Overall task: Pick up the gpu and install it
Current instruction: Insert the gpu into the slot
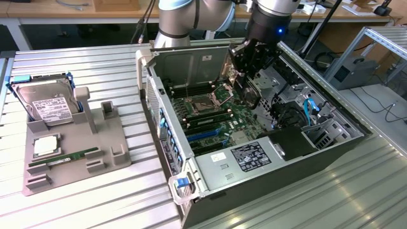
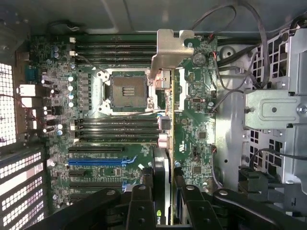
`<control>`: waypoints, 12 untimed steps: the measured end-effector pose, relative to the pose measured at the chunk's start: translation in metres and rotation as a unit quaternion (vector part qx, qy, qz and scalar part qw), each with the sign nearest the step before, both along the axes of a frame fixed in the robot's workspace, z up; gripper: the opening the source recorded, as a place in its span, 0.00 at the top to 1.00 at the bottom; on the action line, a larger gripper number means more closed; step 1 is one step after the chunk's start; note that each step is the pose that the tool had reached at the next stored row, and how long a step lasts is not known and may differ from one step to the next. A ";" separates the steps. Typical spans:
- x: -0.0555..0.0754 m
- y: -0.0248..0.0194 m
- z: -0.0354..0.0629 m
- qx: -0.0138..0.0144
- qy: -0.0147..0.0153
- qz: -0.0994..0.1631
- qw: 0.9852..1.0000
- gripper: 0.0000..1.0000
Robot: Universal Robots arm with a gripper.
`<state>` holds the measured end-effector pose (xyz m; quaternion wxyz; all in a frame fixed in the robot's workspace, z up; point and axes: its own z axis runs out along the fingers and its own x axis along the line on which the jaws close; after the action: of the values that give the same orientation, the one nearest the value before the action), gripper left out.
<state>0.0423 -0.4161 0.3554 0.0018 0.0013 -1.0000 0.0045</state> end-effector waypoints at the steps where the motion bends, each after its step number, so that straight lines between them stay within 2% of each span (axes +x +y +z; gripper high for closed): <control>1: 0.000 0.0000 0.0000 0.000 0.000 0.007 1.000 0.73; 8: 0.000 0.0000 0.0000 0.000 0.000 0.053 0.999 0.73; 12: 0.000 0.0000 0.0000 0.000 0.000 0.069 0.998 0.73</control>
<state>0.0423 -0.4161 0.3554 0.0015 0.0699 -0.9975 0.0046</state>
